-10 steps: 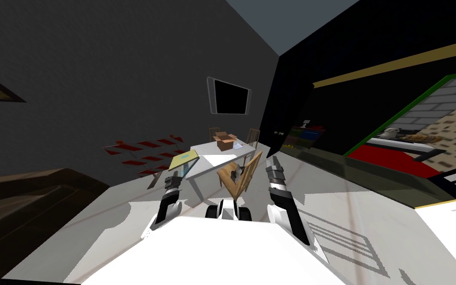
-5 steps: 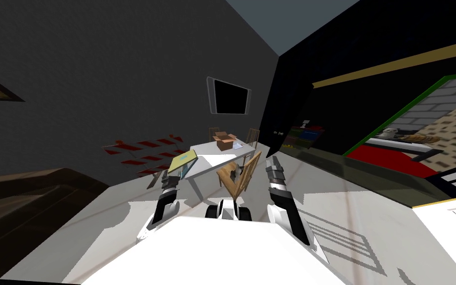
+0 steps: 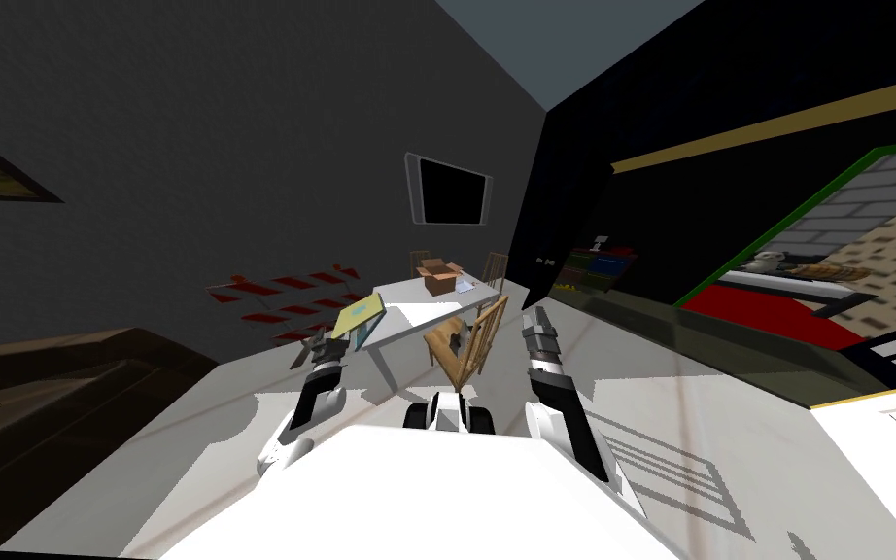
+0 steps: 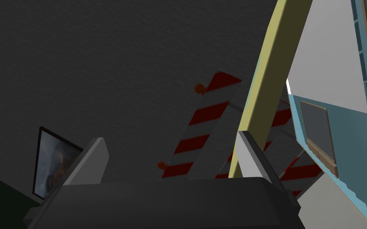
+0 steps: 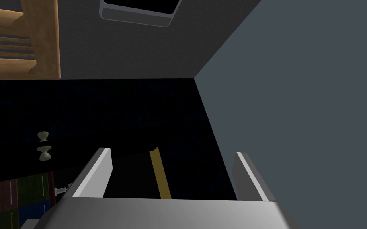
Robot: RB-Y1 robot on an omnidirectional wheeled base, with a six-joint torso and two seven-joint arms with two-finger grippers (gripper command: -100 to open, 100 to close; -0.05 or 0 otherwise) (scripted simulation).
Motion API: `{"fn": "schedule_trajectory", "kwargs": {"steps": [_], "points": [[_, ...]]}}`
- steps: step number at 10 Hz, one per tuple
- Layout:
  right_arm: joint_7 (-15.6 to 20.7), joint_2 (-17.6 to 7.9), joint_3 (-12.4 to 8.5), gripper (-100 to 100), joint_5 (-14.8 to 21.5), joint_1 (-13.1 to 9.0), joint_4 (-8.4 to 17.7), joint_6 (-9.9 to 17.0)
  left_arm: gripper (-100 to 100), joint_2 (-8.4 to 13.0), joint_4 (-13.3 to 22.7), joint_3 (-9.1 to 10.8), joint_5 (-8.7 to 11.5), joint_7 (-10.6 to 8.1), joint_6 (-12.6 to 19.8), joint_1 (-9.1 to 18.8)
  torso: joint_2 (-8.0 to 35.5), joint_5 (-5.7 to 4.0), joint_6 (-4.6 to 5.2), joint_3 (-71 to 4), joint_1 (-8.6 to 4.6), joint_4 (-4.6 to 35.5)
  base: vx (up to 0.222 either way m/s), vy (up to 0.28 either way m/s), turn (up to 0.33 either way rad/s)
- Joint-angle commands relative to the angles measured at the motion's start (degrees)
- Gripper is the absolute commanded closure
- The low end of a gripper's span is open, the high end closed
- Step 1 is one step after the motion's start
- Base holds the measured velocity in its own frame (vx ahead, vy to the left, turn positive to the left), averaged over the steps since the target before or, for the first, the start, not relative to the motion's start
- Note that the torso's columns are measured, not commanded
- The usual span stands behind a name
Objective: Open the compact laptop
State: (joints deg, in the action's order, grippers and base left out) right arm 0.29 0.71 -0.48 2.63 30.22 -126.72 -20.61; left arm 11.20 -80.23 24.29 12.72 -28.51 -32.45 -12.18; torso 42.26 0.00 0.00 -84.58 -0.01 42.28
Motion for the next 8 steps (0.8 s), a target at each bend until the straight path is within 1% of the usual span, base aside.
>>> {"fn": "schedule_trajectory", "kwargs": {"steps": [1, 2, 3, 8], "points": [[0.0, 0.0, 0.0, 0, 0.0, 0.0, 0.0, 0.0, -100, 1.49, -1.76, 0.73, 0.46, -0.49, 3.32, 0.78, 0.01, 0.0, 0.0, 0.01, 0.02, 0.0, -0.023, -0.042, 0.007], [0.0, 0.0, 0.0, 0, 0.0, 0.0, 0.0, 0.0, -100, 1.16, -1.51, 0.62, 0.36, -0.29, 2.76, 0.74, 0.02, 0.01, 0.0, 0.01, 0.01, 0.01, -0.009, -0.019, 0.003], [0.0, 0.0, 0.0, 0, 0.0, 0.0, 0.0, 0.0, 0, 1.19, -1.64, 0.64, 0.38, -0.32, 3.04, 0.74, -0.01, 0.02, 0.0, 0.0, 0.08, 0.0, 0.0, 0.0, 0.0], [0.0, -0.01, -0.01, 0, 0.0, 0.0, 0.0, 0.0, 0, 1.18, -1.63, 0.64, 0.38, -0.32, 3.02, 0.74, 0.03, 0.0, 0.0, 0.02, 0.0, 0.01, 0.0, 0.0, 0.0]]}}
